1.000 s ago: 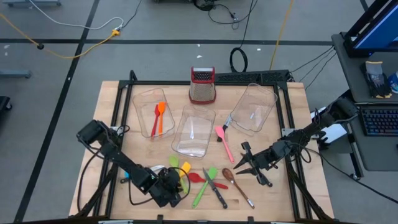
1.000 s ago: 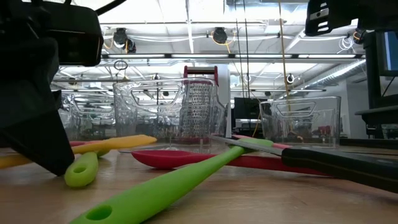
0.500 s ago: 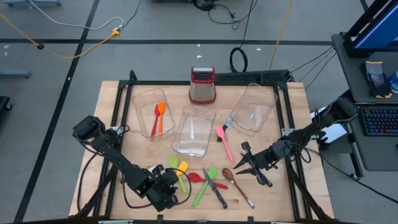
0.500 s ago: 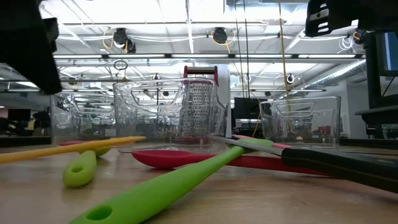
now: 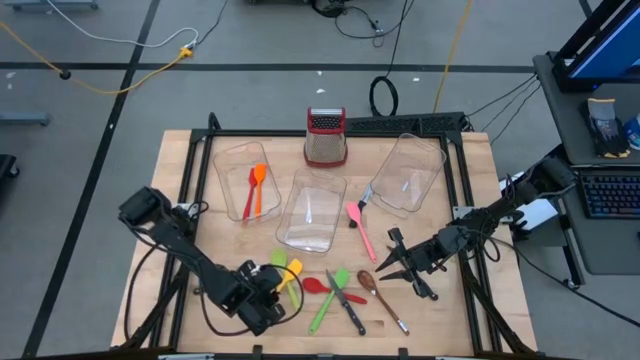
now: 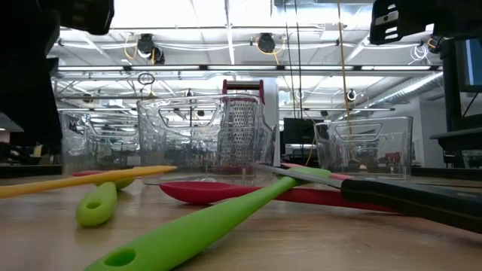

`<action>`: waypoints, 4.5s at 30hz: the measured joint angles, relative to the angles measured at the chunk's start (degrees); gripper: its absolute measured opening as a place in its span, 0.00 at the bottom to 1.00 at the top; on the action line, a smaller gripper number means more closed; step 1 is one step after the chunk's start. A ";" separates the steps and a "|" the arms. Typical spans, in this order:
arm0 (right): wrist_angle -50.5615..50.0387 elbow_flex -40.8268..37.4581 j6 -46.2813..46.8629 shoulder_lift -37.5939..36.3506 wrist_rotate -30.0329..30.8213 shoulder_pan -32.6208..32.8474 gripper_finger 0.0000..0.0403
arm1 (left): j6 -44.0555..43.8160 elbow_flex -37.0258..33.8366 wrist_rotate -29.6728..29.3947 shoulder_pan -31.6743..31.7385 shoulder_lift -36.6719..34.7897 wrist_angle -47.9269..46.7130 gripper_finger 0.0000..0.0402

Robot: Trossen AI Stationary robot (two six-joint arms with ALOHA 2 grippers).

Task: Pick & Place Kitchen Items
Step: Put the yellow spatula into the left transparent bin

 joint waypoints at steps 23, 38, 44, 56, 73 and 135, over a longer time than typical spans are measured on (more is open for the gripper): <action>-0.48 0.00 0.25 0.00 -0.01 0.00 0.22 | 2.12 0.22 2.56 1.71 8.60 2.86 0.50; -0.41 0.00 1.20 0.00 0.00 0.00 0.22 | 1.35 -0.22 3.71 1.49 4.70 1.22 0.06; -0.42 0.00 1.31 0.00 0.00 0.00 0.22 | 0.94 -0.15 1.02 0.44 -3.22 -0.89 0.03; -0.45 0.00 1.10 0.00 0.00 0.00 0.22 | 4.26 -0.04 -16.65 -2.47 -19.99 -1.74 0.01; -0.83 0.00 1.08 0.00 0.00 0.00 0.22 | 1.20 0.00 -27.65 8.44 -34.86 -26.48 0.01; 5.99 -8.83 -9.93 0.02 7.24 0.07 0.22 | 24.35 0.02 14.72 66.10 -19.80 -34.03 0.01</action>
